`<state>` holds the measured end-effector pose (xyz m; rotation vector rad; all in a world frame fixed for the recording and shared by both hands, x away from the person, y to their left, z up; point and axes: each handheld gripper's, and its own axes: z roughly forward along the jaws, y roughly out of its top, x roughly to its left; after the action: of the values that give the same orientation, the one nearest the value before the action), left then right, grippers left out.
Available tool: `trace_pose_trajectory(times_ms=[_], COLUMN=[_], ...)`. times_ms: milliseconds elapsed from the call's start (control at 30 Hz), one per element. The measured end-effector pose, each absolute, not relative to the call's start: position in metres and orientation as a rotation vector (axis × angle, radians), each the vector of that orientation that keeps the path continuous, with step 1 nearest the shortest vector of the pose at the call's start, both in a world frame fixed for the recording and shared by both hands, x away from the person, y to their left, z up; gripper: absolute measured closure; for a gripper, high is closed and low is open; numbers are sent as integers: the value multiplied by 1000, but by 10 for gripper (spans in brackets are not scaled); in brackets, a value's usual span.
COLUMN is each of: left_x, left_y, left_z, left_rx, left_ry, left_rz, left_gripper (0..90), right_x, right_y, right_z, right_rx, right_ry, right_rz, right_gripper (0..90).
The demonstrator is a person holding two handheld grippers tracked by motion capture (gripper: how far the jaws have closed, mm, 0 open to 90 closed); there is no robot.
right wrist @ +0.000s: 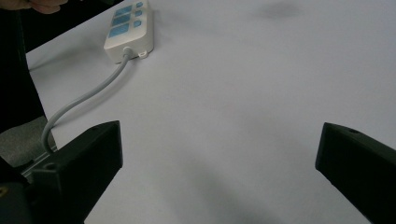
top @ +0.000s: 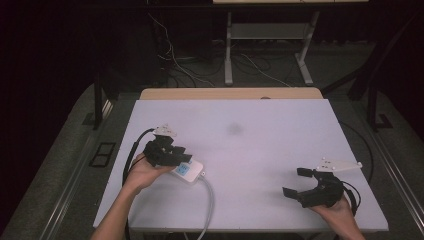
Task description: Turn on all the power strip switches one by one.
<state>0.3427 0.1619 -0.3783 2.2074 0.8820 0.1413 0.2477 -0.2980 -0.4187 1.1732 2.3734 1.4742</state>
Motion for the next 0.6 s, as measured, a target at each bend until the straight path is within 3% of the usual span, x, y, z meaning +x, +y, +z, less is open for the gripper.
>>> trace_pose_trajectory(times_ms=[600], left_x=[354], left_y=[158], left_z=[-390], left_rx=[2293], left_ry=[872], left_rz=[97], left_gripper=[884], right_x=[247], right_y=[-301], right_z=[-418], right_rx=[1177], right_ry=[2356], right_rz=[1481], right_gripper=[5])
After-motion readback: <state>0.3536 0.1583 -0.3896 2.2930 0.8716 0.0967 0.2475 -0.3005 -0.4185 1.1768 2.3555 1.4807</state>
